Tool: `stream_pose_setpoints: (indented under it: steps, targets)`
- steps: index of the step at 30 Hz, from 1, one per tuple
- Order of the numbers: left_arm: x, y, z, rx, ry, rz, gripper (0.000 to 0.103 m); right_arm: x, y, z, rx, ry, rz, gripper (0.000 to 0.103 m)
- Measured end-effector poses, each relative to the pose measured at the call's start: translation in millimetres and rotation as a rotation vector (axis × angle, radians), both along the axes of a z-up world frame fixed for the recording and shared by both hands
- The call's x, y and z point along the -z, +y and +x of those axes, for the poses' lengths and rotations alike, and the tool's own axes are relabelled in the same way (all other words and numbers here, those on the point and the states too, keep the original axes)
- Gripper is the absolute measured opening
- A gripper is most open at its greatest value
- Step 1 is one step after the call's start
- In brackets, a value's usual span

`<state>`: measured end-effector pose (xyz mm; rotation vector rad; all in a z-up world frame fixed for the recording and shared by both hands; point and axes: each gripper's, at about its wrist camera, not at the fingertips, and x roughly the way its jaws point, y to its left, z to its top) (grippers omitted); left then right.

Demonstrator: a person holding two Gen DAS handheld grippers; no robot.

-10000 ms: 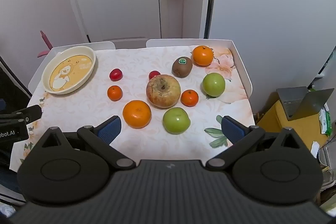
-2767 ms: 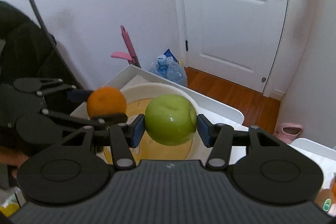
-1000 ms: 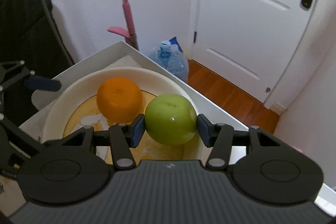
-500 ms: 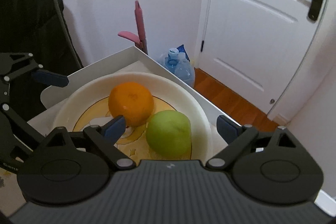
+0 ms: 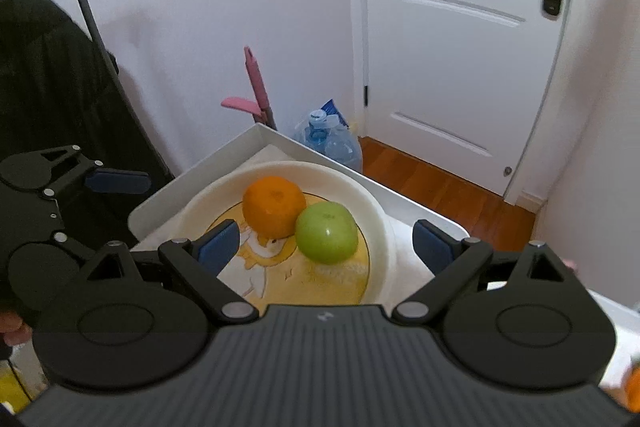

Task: Organize fruits
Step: 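Grasp the large brown apple with the left tool while the right tool grasps another green apple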

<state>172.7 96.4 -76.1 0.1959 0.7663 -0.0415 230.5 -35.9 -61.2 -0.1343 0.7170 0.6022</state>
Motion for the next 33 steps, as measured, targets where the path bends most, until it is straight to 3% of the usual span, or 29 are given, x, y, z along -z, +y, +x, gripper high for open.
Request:
stream_pose_setpoints:
  steps: [7,18,27,33]
  targets:
    - [-24.5,-30.3,-32.6,-0.019,-0.040,-0.010,0.100,-19.8,-46.8,-44.2,0.083,-0.054,0.023,0.103]
    - [-53.5,-106.4,-85.0,-0.003,-0.091,-0.062,0.100,-38.6,-149.2,-106.2,0.152,-0.030,-0.004,0.103]
    - [-44.9,-172.6,-111.4,0.062,-0.099,-0.080,0.100,-27.1,-232.3,-143.2,0.258,-0.004,-0.016,0.103]
    - [-26.8,-217.0,-115.9,0.157,-0.091,-0.068,0.100,-7.6,-277.8,-151.4,0.356,0.018,-0.032,0.103]
